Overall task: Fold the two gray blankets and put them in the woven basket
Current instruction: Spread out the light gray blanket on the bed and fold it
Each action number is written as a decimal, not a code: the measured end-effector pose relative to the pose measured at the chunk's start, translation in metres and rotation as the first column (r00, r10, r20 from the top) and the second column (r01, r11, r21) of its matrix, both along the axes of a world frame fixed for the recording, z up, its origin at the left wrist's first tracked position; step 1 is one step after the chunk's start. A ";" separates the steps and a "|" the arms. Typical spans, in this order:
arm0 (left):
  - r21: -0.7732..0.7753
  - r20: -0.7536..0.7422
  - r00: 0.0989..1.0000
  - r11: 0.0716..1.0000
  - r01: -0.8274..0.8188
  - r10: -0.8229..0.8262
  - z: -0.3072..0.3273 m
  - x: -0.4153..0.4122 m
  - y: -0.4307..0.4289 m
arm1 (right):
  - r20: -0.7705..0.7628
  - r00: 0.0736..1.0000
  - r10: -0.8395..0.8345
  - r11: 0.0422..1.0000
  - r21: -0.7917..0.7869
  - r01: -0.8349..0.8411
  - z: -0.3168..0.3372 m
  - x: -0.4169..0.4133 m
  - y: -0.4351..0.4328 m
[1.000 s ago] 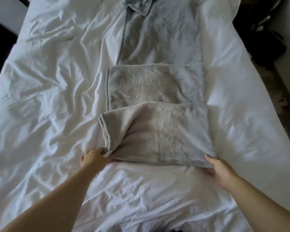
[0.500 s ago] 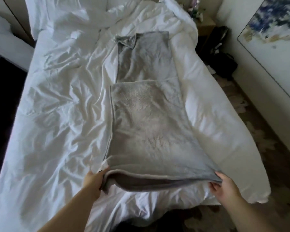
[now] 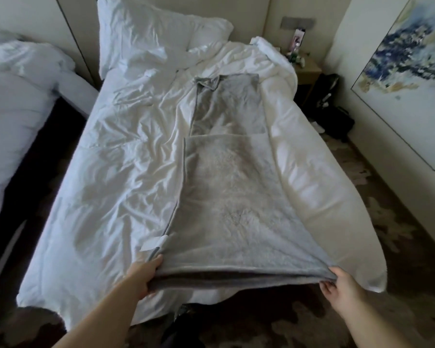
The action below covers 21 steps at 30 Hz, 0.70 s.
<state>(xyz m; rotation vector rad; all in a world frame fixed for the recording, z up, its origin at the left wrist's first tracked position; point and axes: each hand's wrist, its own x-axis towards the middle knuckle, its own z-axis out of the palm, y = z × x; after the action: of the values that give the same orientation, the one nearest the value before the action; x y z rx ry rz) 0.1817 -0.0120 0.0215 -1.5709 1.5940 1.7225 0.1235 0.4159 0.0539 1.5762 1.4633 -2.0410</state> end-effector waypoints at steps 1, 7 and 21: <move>-0.067 -0.021 0.999 0.997 -0.026 0.024 0.007 0.015 0.006 | -0.015 1.000 0.014 1.000 -0.005 -0.015 0.002 0.012 0.006; 0.023 -0.167 0.952 0.966 -0.257 0.257 0.039 0.099 0.045 | -0.039 0.998 0.057 0.998 0.012 -0.057 0.012 0.087 0.042; 0.412 -0.098 0.952 0.882 -0.227 0.291 0.101 0.218 0.074 | -0.222 0.974 0.056 0.998 -0.005 -0.059 0.048 0.193 0.083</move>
<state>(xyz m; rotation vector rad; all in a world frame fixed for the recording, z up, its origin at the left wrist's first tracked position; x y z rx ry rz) 0.3998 0.0621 0.1224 -1.5217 1.0290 2.1946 0.3167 0.4985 0.1021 1.3199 1.5457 -2.2472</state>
